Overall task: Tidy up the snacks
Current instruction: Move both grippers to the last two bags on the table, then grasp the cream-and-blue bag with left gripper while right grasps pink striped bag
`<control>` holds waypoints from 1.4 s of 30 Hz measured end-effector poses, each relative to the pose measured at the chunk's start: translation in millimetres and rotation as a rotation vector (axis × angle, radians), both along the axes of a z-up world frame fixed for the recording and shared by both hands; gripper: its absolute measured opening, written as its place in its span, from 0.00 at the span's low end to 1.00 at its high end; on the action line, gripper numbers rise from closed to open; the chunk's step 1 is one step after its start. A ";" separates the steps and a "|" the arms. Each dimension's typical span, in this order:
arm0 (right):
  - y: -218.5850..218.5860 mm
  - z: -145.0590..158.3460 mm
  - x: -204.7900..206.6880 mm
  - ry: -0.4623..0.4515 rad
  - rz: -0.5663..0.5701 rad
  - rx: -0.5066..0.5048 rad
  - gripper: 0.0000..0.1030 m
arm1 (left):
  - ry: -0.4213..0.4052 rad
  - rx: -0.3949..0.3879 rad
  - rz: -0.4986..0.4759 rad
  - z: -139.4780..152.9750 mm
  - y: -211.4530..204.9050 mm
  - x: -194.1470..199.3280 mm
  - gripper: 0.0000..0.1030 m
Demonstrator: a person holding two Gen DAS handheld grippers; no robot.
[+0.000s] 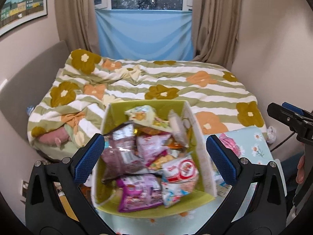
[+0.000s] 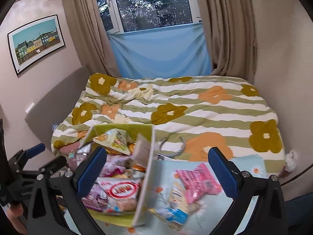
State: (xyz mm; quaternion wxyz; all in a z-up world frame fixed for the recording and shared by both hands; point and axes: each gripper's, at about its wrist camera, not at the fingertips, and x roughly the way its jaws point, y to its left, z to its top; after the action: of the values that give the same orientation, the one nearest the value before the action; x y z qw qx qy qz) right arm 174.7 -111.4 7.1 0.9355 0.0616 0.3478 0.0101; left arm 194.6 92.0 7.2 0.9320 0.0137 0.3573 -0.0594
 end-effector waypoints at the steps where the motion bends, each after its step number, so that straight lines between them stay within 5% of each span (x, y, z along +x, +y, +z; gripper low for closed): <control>1: -8.1 0.8 -4.9 -0.009 0.004 -0.001 1.00 | -0.002 0.006 -0.002 -0.5 -8.8 -3.4 1.00; 12: -98.6 -25.5 -3.3 0.072 0.137 0.024 1.00 | 0.066 -0.026 0.121 -33.1 -91.9 -31.8 1.00; 18: -133.4 -62.2 19.2 0.169 0.250 0.051 1.00 | 0.085 0.041 0.168 -73.2 -151.0 -46.6 1.00; 31: -154.0 -146.4 72.2 0.334 0.362 0.117 1.00 | 0.191 0.269 0.033 -170.3 -231.0 -21.3 1.00; 42: -133.6 -199.1 102.2 0.469 0.417 0.217 1.00 | 0.293 0.346 -0.024 -222.4 -248.7 9.9 0.95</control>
State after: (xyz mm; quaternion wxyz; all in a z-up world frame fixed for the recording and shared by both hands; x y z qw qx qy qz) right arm 276.9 -245.0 -192.0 0.7956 0.0889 0.5558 0.2239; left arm 204.5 -156.7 -215.3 0.8533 0.1686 0.4934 -0.0097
